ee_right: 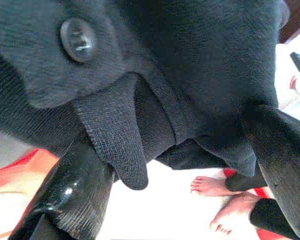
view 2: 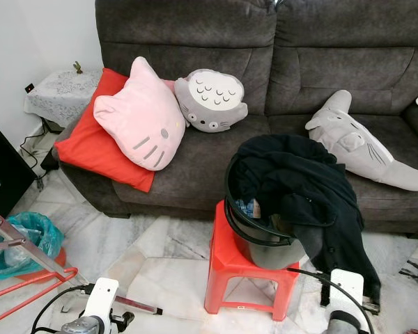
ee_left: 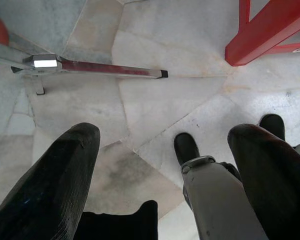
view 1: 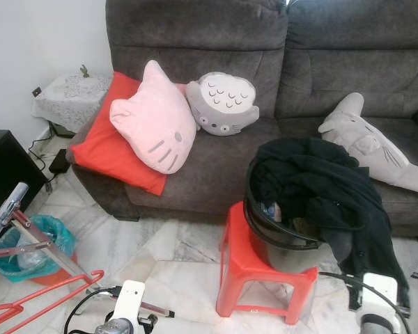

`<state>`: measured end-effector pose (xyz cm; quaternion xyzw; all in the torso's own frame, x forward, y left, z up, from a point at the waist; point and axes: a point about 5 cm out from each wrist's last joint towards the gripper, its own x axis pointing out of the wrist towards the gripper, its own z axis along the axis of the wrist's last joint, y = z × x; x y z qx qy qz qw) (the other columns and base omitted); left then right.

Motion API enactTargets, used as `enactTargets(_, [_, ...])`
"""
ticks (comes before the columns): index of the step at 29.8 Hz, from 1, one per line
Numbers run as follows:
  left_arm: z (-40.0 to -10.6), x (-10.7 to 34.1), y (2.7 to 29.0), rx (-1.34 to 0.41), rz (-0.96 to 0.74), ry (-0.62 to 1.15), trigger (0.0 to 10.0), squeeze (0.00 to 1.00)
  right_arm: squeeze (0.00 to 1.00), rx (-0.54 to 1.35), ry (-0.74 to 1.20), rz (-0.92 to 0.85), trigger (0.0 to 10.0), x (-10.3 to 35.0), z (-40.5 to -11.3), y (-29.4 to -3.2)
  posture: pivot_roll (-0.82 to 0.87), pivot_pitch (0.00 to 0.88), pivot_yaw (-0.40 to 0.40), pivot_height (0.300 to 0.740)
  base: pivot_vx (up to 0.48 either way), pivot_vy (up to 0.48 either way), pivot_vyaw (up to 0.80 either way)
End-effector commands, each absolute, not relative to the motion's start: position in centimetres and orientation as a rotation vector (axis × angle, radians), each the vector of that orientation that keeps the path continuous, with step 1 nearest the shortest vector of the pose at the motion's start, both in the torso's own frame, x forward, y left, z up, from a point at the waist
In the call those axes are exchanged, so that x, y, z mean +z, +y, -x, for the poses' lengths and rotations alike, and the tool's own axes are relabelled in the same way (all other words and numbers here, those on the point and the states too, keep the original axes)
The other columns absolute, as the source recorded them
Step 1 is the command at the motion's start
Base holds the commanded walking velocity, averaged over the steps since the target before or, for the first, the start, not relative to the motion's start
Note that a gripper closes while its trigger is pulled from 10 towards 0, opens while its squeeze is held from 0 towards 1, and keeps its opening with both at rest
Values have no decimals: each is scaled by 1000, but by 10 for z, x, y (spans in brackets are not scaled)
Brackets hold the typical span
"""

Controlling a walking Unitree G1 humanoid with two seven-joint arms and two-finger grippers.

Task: Hang hanger

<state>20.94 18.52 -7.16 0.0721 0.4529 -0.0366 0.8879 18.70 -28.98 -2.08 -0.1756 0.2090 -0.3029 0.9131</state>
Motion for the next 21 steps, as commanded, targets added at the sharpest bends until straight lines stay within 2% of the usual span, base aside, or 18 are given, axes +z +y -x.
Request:
enactTargets(1, [-206,-73,188,-72,-165,959,10000,0,0,-639,433,363,10000,-20,-187,-292,-24,0,29,740,0,0,0])
enactTargets(21, [-207,-73,188,-73,-173,957,10000,0,0,-524,413,308,10000,-21,-199,-277,-24,0,30,740,0,0,0])
